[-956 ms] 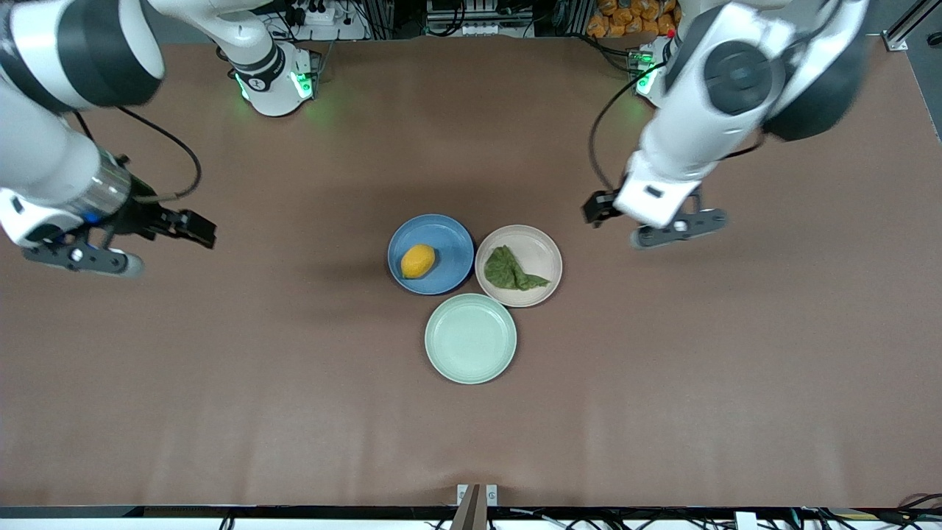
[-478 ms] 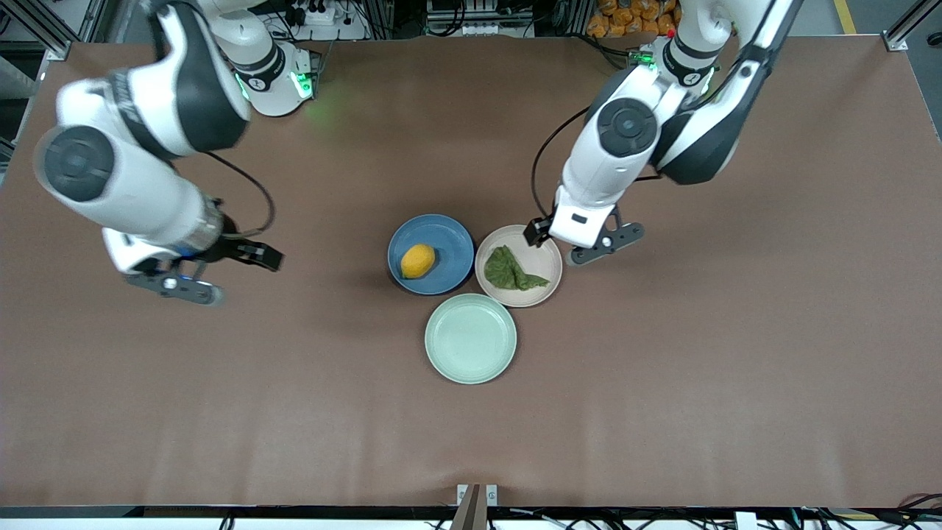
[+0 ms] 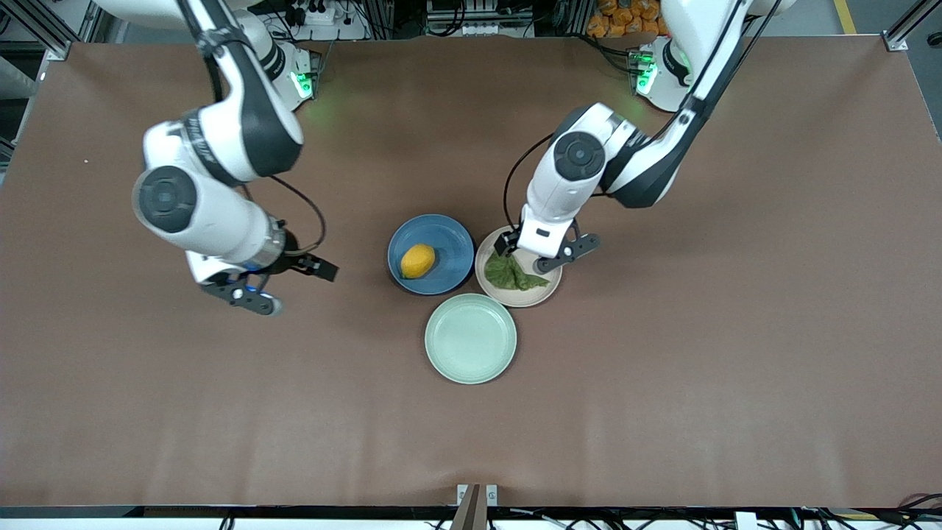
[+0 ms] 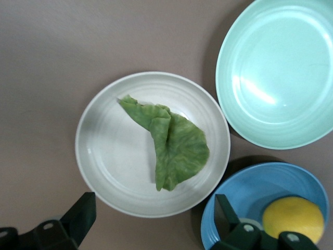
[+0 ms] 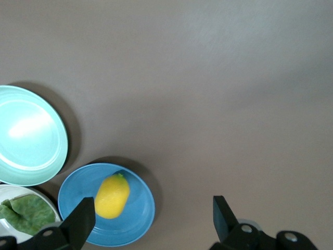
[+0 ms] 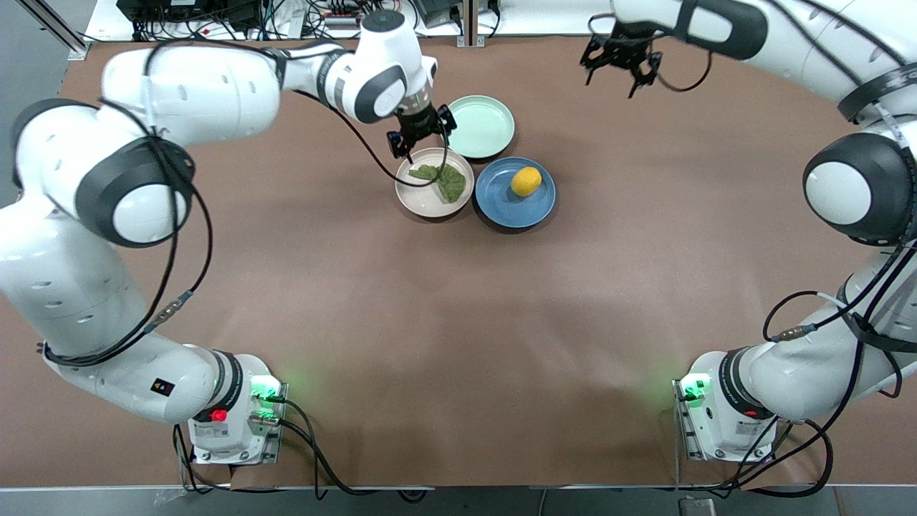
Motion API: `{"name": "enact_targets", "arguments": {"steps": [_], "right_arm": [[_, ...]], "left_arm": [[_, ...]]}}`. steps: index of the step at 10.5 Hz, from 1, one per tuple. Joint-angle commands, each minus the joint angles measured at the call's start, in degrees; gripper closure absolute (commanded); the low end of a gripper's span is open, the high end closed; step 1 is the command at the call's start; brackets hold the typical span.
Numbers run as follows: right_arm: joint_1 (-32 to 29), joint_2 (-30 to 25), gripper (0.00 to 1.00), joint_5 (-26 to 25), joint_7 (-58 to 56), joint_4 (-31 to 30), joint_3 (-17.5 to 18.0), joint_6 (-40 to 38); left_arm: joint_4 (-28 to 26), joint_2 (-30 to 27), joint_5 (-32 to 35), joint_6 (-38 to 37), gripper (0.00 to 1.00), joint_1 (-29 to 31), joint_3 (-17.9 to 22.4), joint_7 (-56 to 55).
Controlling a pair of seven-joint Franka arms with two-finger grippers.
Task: Pick lemon and lettuce from blue and beige plates
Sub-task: 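Lower the left gripper onto the lettuce while the right gripper descends on the lemon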
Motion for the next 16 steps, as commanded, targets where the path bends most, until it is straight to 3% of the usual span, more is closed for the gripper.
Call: {"name": "enact_targets", "arguments": {"steps": [1, 7, 9, 12, 14, 16], "right_arm": [[3.55, 1.88, 0.00, 0.70, 6.07, -1.93, -0.31, 4.22], [8.39, 10.15, 0.00, 0.88, 9.51, -1.84, -0.31, 13.80], [8.92, 12.08, 0.00, 1.49, 9.51, -1.93, -0.22, 15.65], [9.71, 13.67, 0.00, 7.90, 11.51, -1.84, -0.31, 16.54], [10.85, 15.25, 0.00, 8.09, 15.03, -1.84, -0.31, 18.37], [12.34, 16.83, 0.00, 8.09, 17.41, -1.84, -0.31, 19.79]], "left_arm": [[0.78, 3.53, 2.86, 3.24, 0.00, -1.04, 0.39, -2.66], [0.96, 8.55, 5.41, 8.26, 0.02, -2.01, 0.65, -2.67], [0.96, 9.17, 6.99, 8.26, 0.12, -2.01, 0.65, -2.75], [1.74, 10.66, 7.43, 8.26, 0.22, -3.15, 0.83, -2.67], [2.71, 12.15, 7.87, 8.26, 0.32, -3.24, 0.83, -2.66], [2.80, 12.51, 9.01, 8.26, 0.53, -3.24, 0.83, -2.66]]}}
